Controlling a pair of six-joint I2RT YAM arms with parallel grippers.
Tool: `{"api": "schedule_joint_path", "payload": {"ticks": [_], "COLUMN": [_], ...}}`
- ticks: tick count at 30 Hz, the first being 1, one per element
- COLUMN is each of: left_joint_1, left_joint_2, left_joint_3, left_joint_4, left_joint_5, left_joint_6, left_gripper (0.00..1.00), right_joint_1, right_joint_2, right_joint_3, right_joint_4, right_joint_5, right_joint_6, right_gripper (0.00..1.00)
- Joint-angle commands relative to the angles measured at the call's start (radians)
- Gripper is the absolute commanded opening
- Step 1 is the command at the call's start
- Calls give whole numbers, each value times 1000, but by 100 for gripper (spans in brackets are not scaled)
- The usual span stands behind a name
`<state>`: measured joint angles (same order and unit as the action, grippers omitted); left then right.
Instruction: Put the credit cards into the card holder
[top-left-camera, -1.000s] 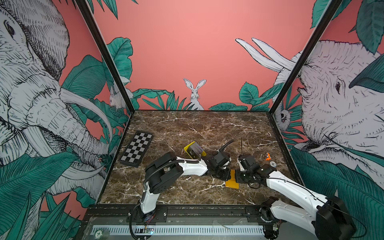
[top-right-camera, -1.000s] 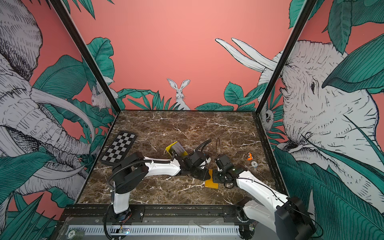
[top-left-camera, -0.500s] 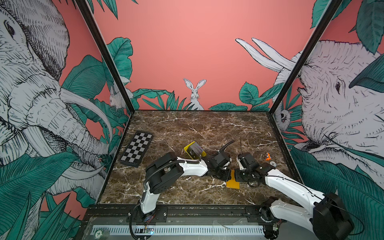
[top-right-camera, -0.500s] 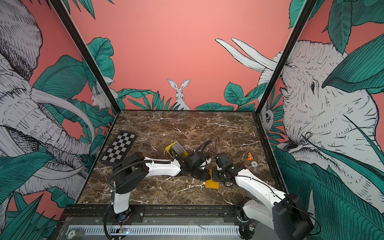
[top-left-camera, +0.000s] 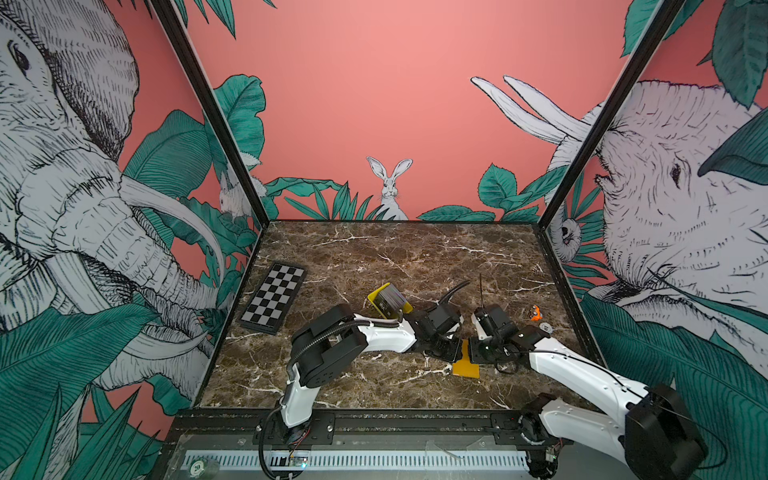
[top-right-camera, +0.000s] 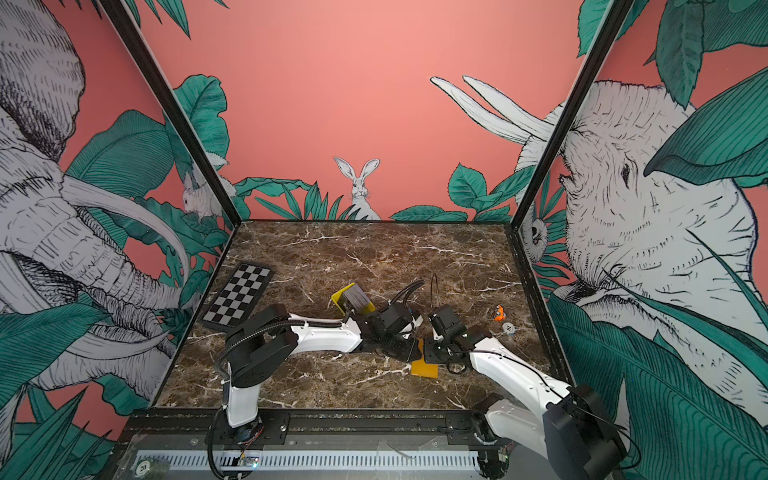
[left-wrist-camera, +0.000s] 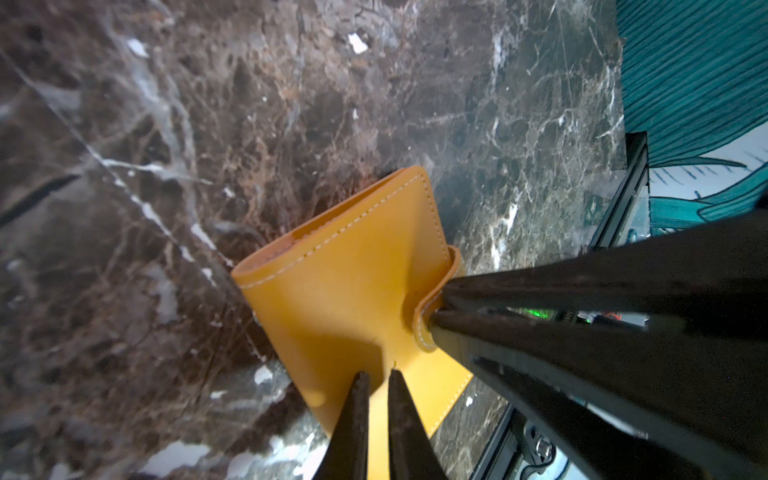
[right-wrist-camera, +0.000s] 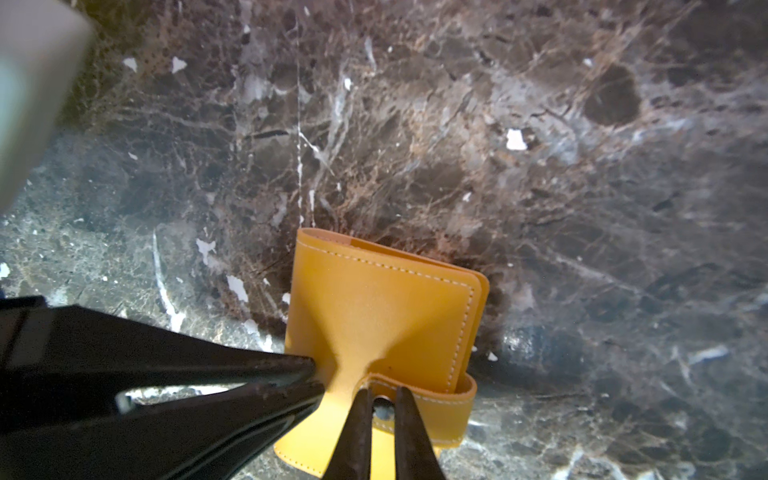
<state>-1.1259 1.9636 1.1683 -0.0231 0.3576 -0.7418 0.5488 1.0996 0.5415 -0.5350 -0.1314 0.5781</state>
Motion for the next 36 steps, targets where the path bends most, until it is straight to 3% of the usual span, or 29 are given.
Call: {"api": "schedule_joint_path", "payload": {"ticks": [1,36], "left_joint_1": [-9,-9], "left_joint_2": [17,23], "left_joint_3": [-13,-22], "left_joint_4": [-15,6], "left_joint_5": [-2,2], "left_joint_6": [-5,-12], "left_gripper": [13,13], "right_joint_1": [-4,-3], "right_joint_2": [9,54], "right_joint_3": [-2,5], "right_joint_4": [11,-50], "right_joint_5": [-6,0], "right_joint_6": [-9,-33], "right_gripper": [13,11]}}
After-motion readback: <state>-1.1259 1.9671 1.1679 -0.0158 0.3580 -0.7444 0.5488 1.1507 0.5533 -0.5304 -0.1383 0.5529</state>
